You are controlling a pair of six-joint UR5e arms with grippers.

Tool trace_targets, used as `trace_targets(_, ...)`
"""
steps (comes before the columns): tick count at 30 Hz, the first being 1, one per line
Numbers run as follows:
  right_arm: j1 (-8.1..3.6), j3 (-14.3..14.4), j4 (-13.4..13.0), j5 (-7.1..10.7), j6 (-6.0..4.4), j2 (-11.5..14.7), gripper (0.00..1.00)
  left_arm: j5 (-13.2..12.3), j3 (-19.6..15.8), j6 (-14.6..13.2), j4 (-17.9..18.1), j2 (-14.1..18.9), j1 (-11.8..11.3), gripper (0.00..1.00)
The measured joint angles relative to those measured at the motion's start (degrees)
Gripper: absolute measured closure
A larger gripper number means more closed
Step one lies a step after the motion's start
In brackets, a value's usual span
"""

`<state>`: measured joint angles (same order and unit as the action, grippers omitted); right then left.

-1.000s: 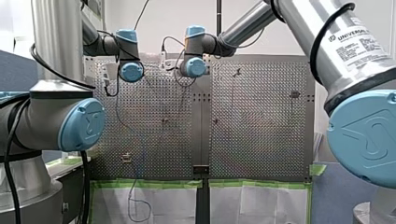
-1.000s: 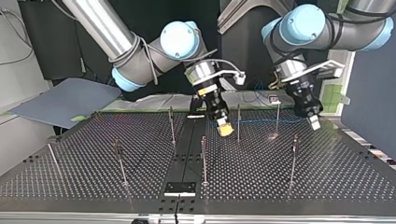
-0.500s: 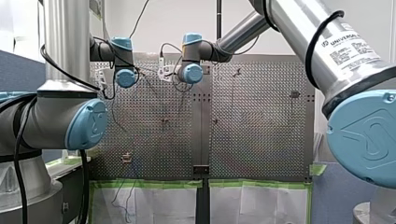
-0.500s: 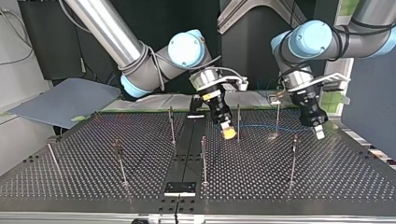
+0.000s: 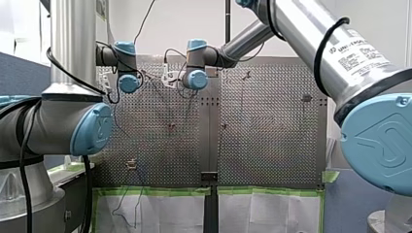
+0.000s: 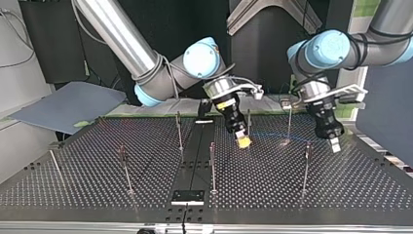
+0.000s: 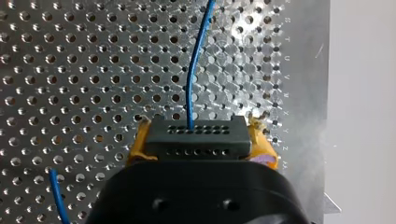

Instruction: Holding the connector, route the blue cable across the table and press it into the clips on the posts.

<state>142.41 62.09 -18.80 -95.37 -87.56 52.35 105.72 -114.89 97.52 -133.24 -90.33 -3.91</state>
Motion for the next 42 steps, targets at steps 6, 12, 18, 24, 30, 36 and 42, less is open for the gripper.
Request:
trace_targets(6, -0.27, -1.46, 0.54, -0.01, 0.0, -0.24, 1.0, -1.68, 0.26, 0.14, 0.68, -0.28, -1.17, 1.0)
trace_targets(12, -0.43, -2.63, 0.76, 0.12, 0.0, -0.3, 1.0, -3.68, 0.7, 0.84, 1.68, -0.93, -2.24, 1.0)
trace_targets(18, -0.6, -3.1, 0.81, 0.11, 0.0, -0.34, 1.0, -5.32, 2.29, 1.08, 2.08, -3.34, -2.71, 1.0)
trace_targets(24, -0.99, -3.19, 0.87, 0.12, 0.0, -0.35, 1.0, -6.0, 4.8, 1.31, 2.23, -5.92, -2.89, 1.0)
trace_targets(30, -1.49, -3.54, 1.33, 0.18, 0.0, -0.35, 1.0, -6.33, 6.06, 1.97, 2.52, -7.45, -3.31, 1.0)
trace_targets(36, -1.71, -3.69, 1.49, 0.15, 0.0, -0.41, 1.0, -6.84, 6.13, 2.95, 2.3, -7.59, -3.65, 1.0)
trace_targets(42, -1.73, -3.69, 2.05, 0.07, 0.01, -0.78, 1.0, -6.45, 6.11, 5.16, 0.14, -7.6, -3.7, 1.0)
